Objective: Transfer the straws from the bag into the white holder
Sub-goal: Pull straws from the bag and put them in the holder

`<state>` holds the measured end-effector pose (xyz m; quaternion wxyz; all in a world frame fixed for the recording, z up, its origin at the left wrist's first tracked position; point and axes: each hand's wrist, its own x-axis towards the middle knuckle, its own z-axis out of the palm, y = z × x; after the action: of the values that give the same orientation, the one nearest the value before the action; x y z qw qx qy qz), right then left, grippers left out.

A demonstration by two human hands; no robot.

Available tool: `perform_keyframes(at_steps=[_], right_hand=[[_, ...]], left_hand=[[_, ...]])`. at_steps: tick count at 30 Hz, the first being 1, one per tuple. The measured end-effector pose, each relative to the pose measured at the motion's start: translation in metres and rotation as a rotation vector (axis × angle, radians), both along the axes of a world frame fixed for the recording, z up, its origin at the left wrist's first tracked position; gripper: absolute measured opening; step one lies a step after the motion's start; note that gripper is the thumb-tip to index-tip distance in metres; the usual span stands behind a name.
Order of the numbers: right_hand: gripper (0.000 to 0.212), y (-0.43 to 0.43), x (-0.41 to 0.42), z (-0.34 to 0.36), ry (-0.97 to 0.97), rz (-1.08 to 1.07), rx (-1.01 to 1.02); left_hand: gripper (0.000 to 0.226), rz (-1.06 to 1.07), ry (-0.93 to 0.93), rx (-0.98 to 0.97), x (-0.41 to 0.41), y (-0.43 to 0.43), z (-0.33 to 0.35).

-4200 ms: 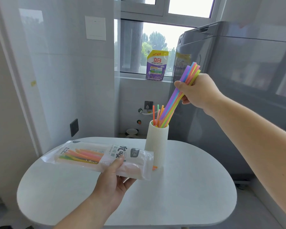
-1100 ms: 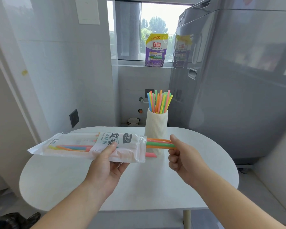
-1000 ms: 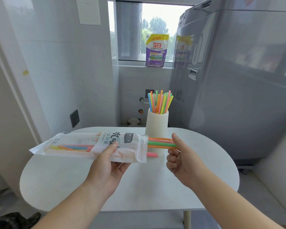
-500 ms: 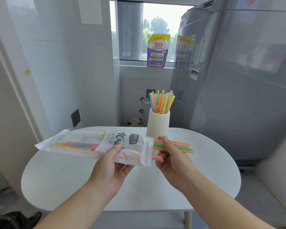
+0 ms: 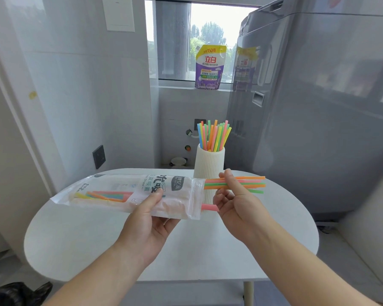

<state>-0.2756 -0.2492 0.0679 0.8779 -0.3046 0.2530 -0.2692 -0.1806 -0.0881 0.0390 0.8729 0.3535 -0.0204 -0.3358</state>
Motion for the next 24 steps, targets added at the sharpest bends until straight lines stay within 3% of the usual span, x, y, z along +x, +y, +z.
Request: perform_keyframes(at_steps=[8,17,24], right_hand=[[0.031,0.002,-0.001,0.0,-0.003,-0.021,-0.115],[0.032,-0.009,0.0,-0.001,0.185,-0.029,-0.343],[0.028,-0.012,-0.004,0.001,0.141,0.013,-0.323]], left_hand=[[0.031,0.009,0.008,-0.002,0.002,0.0,0.0],[0.037,0.029,0.023,-0.008,0.005,0.003,-0.001],[0.035,0.029,0.015,-0.011,0.006,0.004,-0.001]])
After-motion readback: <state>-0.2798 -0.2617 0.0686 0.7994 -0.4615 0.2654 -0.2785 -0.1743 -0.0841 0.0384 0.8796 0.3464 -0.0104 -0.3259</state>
